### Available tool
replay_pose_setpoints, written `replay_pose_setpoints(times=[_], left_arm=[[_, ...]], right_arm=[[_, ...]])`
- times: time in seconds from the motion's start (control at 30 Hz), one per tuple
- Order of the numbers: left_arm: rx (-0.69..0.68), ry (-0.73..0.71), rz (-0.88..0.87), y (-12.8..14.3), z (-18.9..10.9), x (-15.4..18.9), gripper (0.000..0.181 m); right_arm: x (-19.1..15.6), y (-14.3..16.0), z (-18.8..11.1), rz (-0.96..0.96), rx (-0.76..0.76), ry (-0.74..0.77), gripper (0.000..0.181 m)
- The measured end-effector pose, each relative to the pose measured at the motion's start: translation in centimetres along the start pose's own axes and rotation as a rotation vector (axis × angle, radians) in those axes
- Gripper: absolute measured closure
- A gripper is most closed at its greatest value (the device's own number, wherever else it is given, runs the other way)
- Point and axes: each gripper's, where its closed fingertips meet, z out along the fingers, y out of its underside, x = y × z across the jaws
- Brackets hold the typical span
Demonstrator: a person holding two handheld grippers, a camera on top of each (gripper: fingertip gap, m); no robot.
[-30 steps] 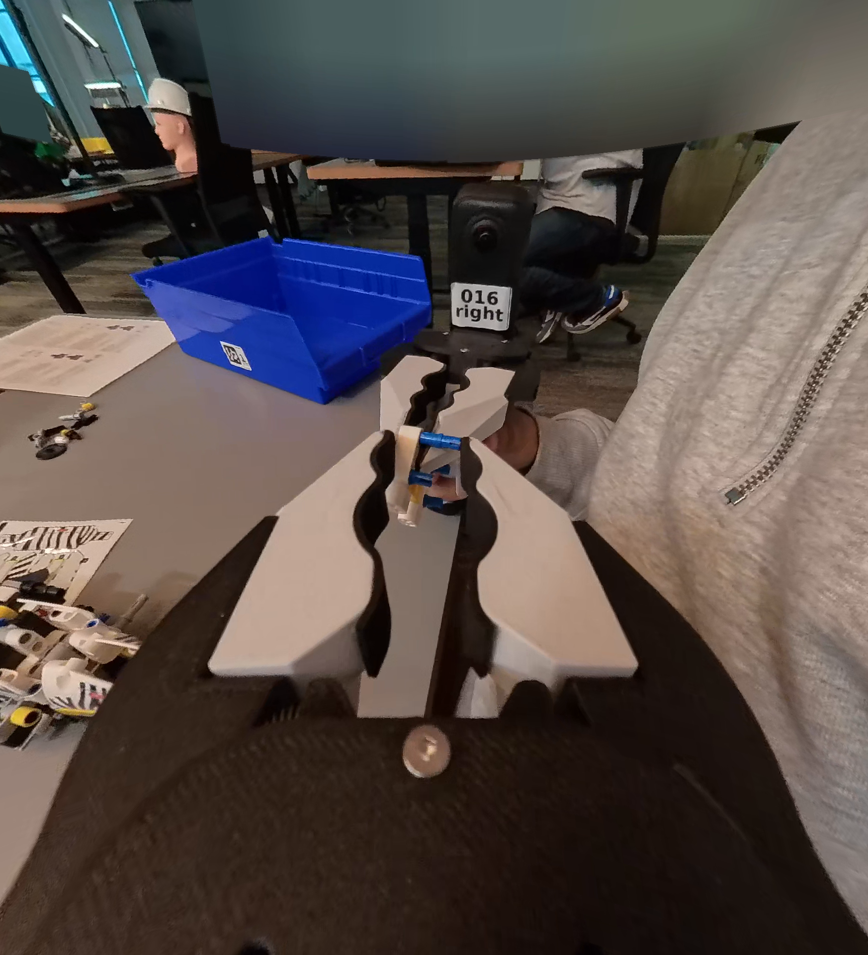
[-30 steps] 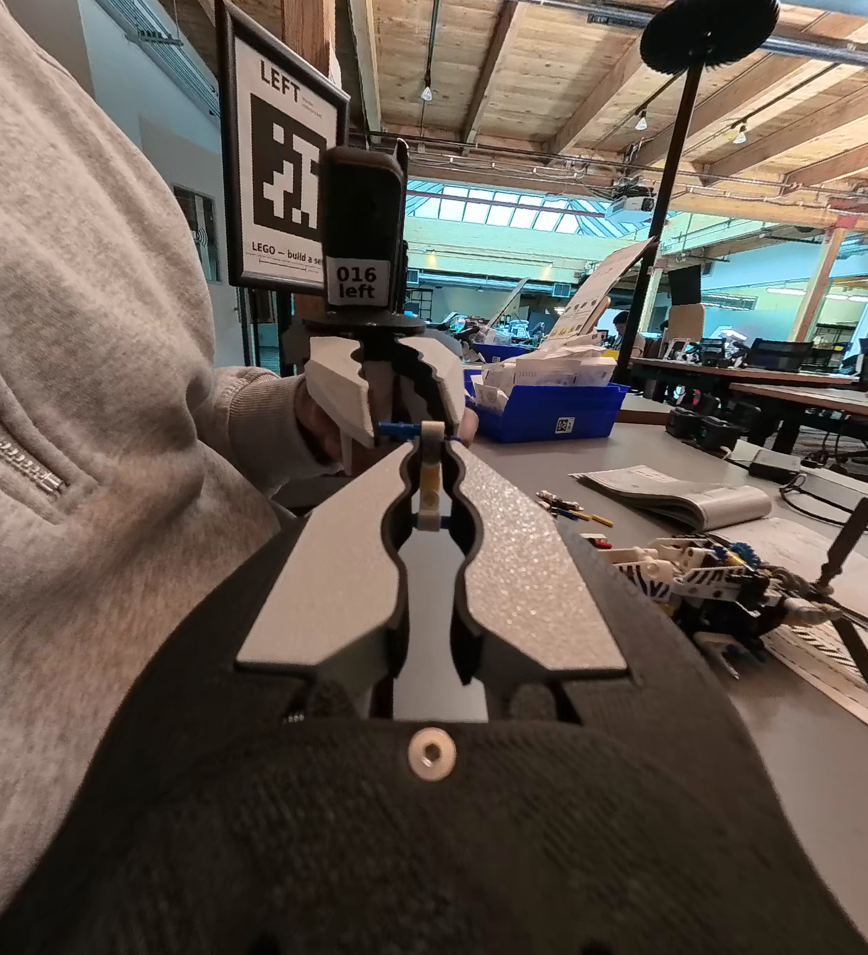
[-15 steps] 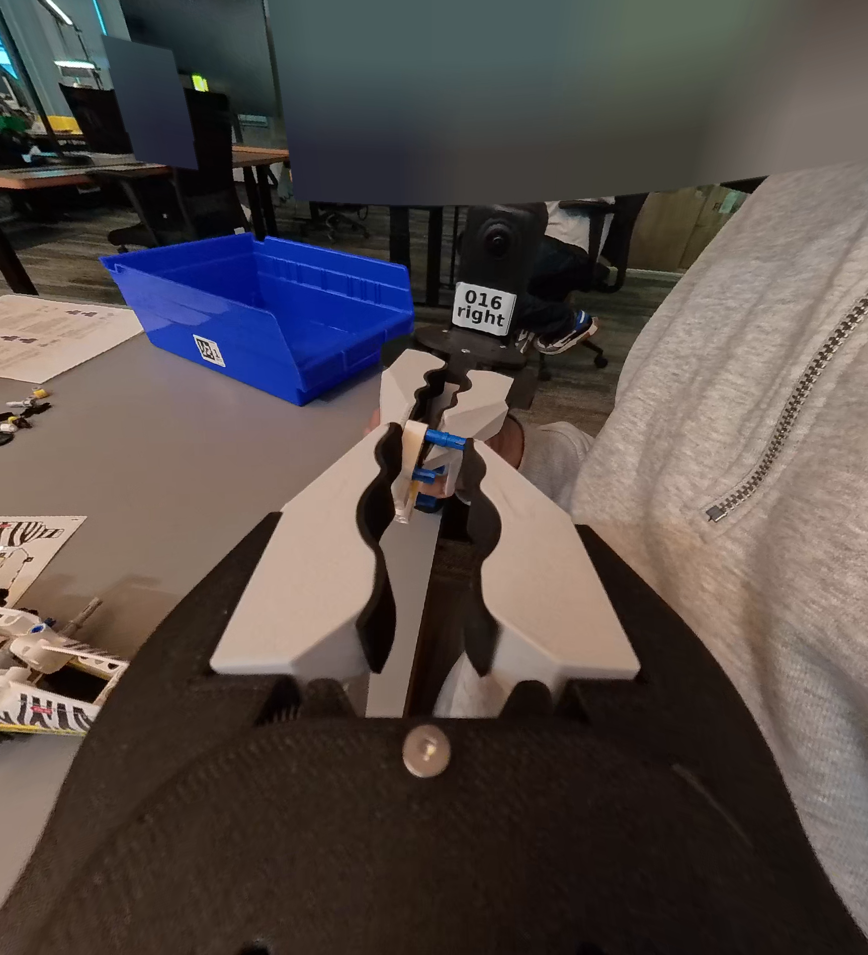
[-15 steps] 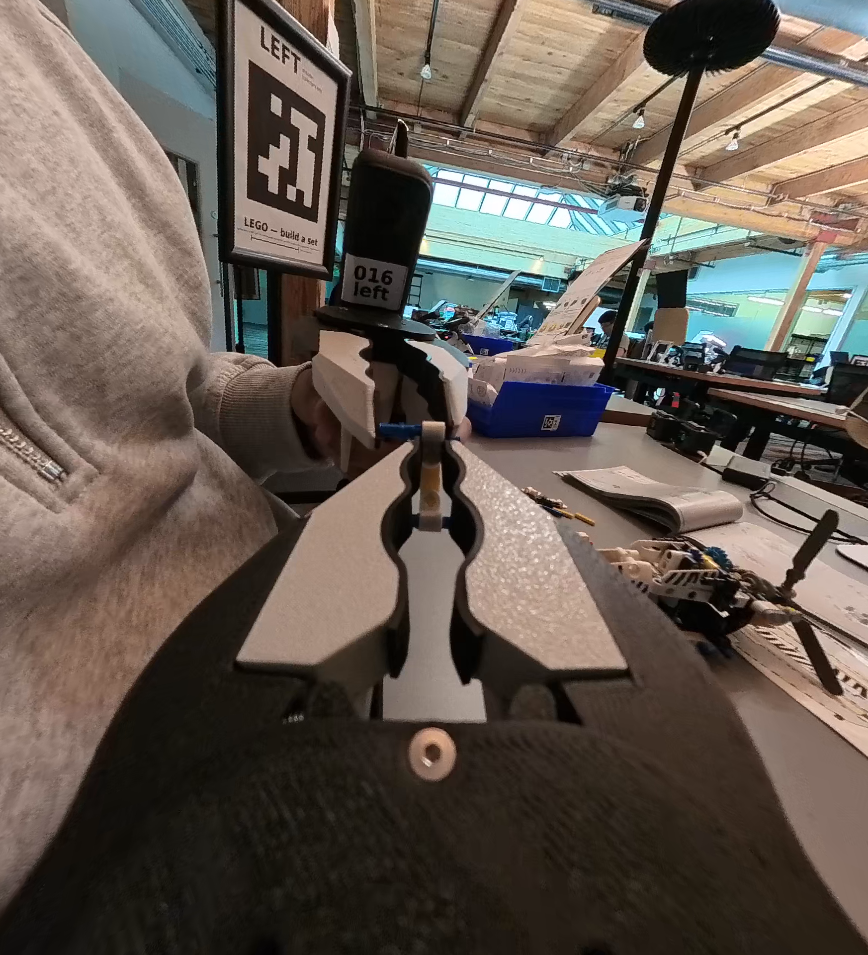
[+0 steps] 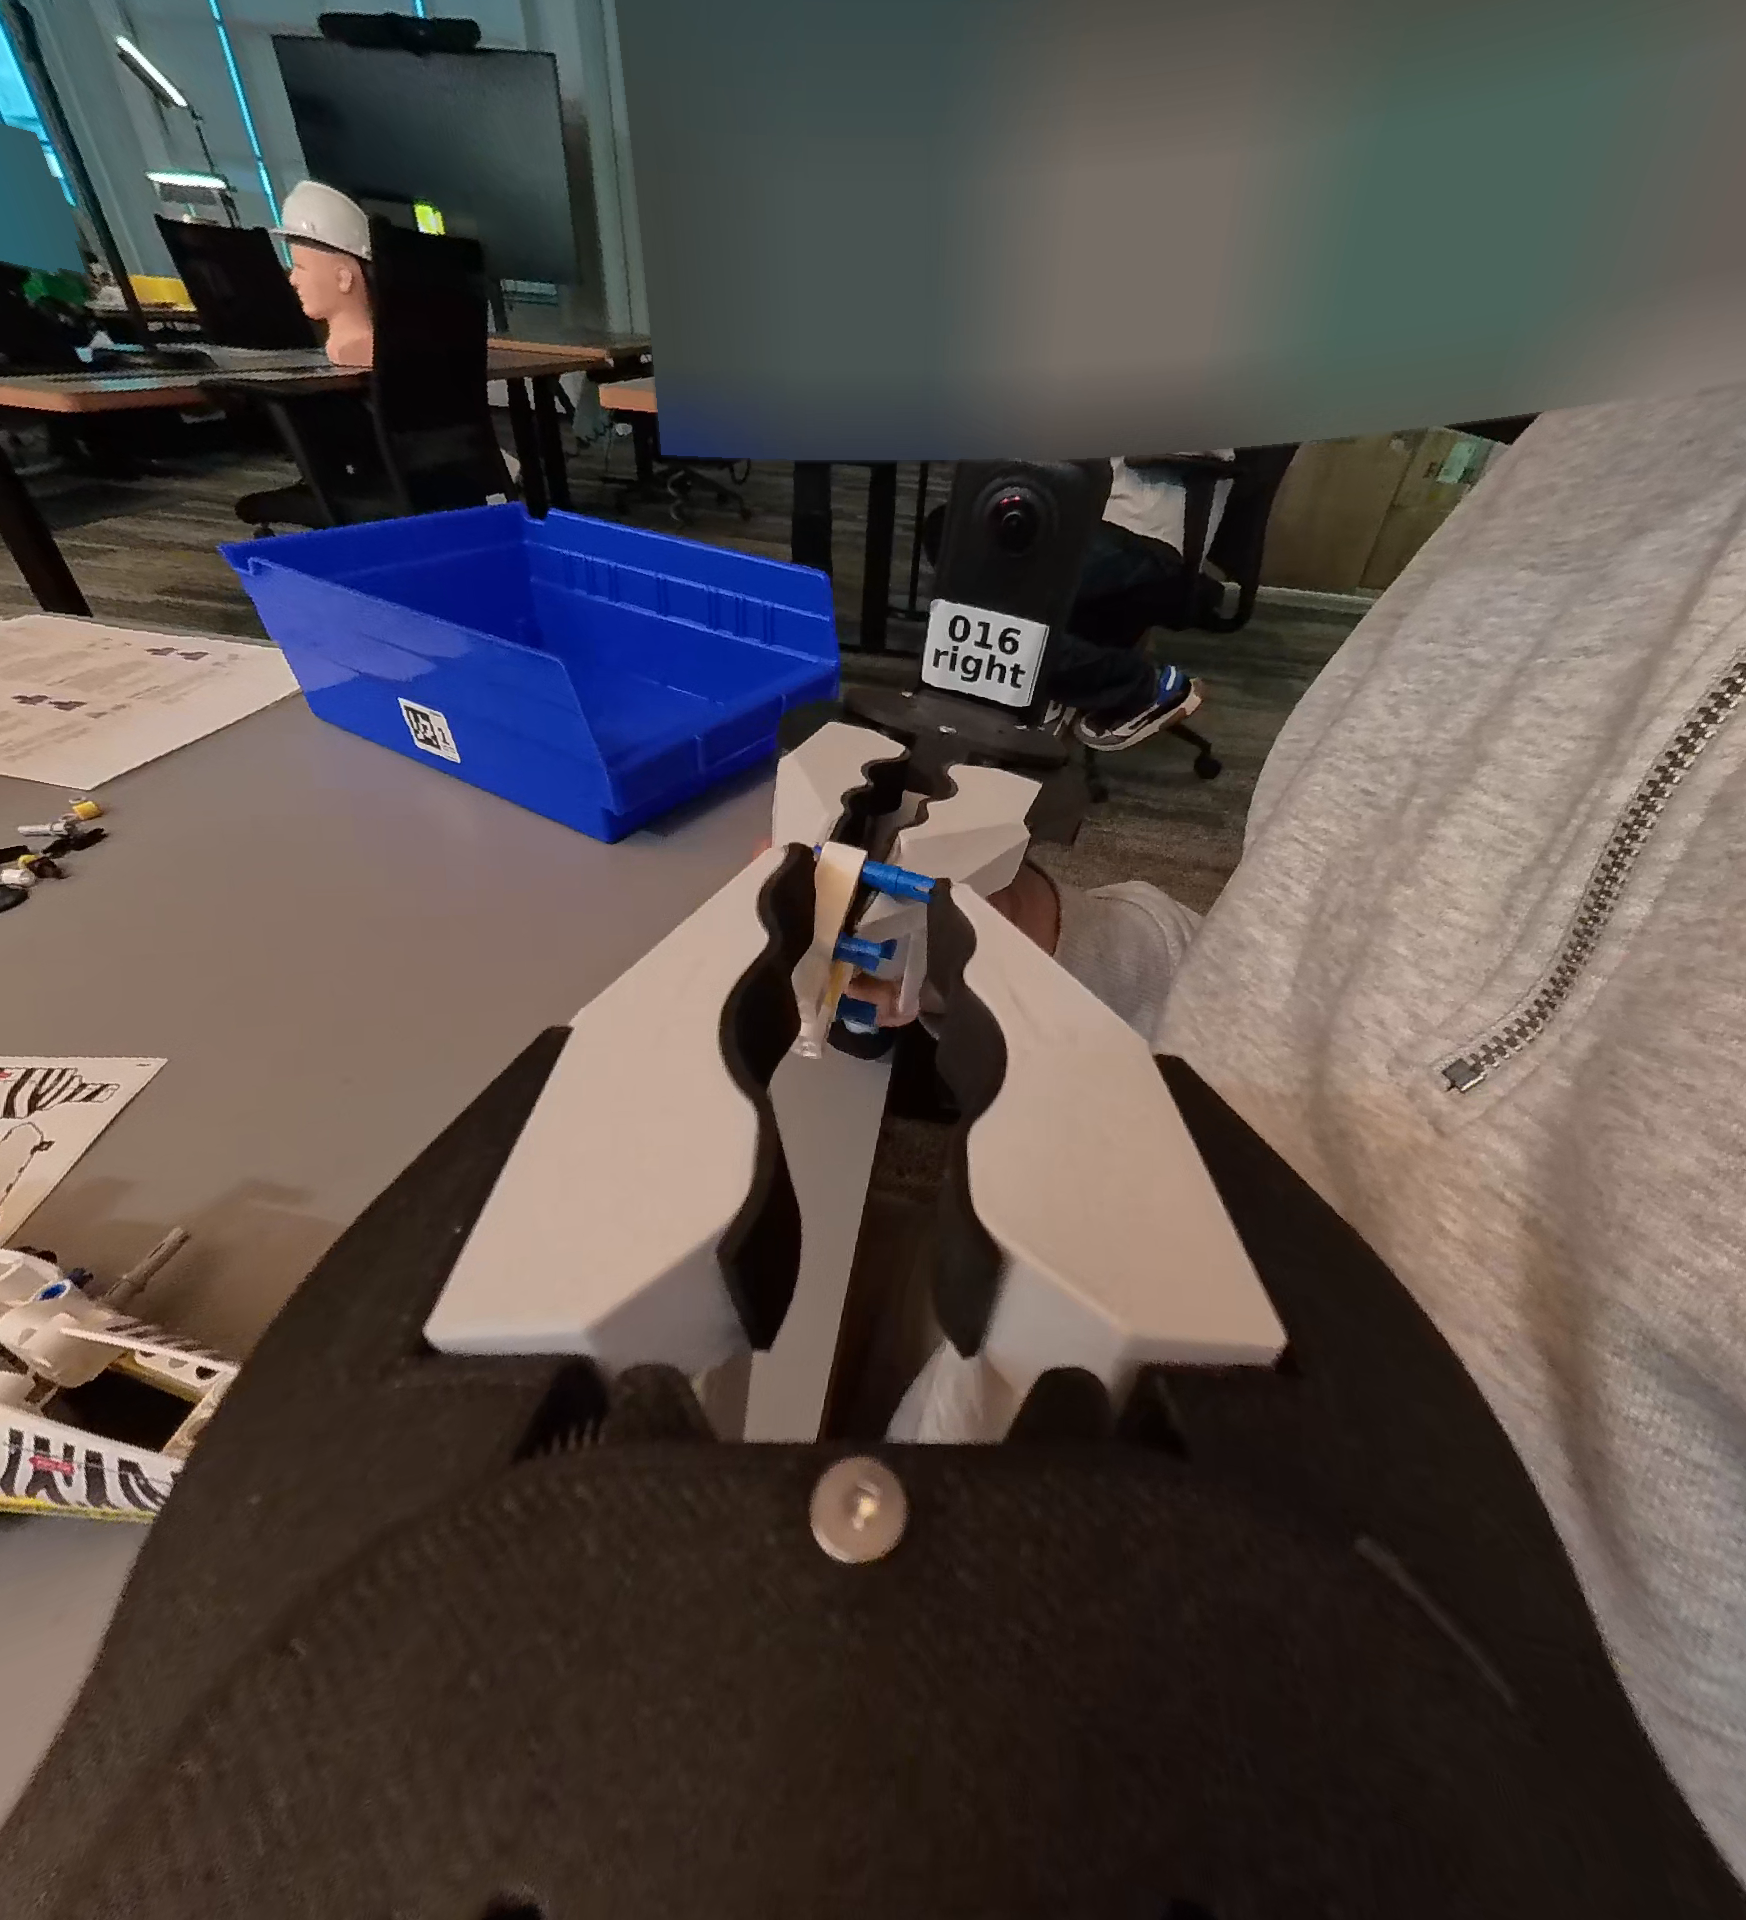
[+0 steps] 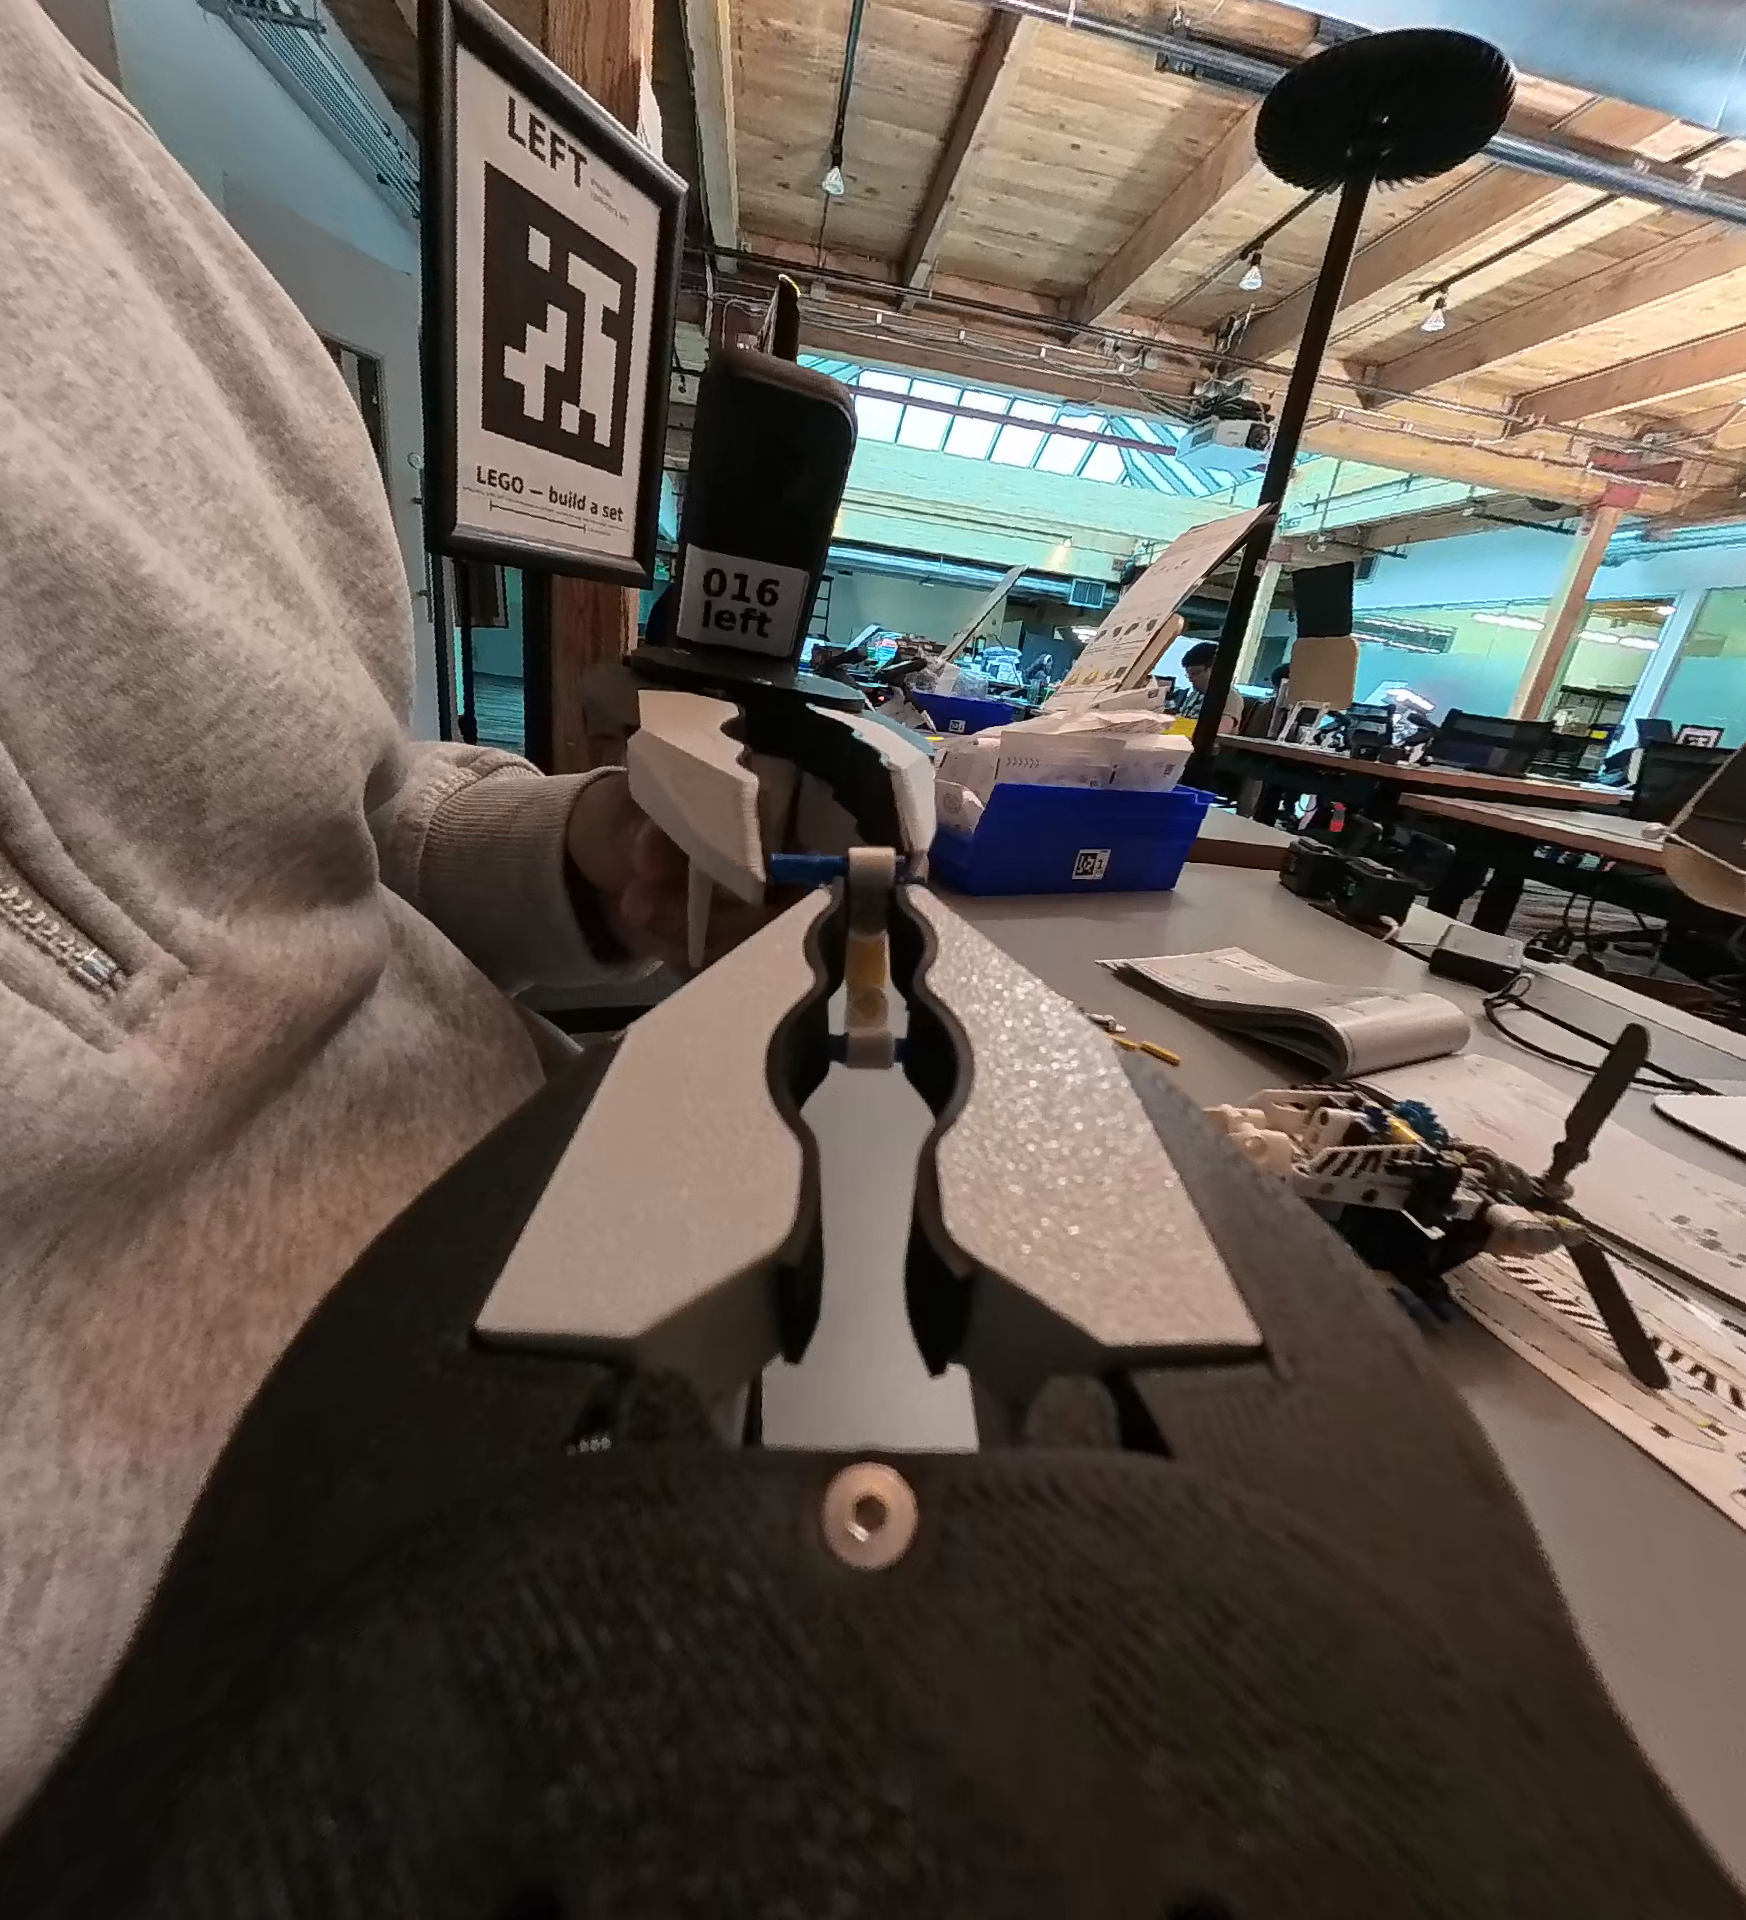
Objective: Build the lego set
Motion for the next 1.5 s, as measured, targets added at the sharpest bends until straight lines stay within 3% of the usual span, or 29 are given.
replay_pose_setpoints(times=[0.2,0.5,0.97,1.5], left_arm=[[0.013,-0.014,-0.014,-0.1,0.1,-0.3,0.16],[-0.042,-0.122,0.19,0.1,0.2,-0.6,0.152],[-0.157,-0.204,0.458,0.3,-0.1,-0.7,0.157],[-0.222,-0.187,0.417,0.9,-0.3,-0.8,0.157]], right_arm=[[0.2,0.1,-0.1,-0.002,-0.004,0.011,0.176],[0.3,-0.3,-0.2,0.018,0.024,-0.001,0.176],[0.0,0.0,0.1,0.062,0.017,-0.039,0.176],[0.1,0.9,0.3,0.026,-0.035,-0.021,0.176]])
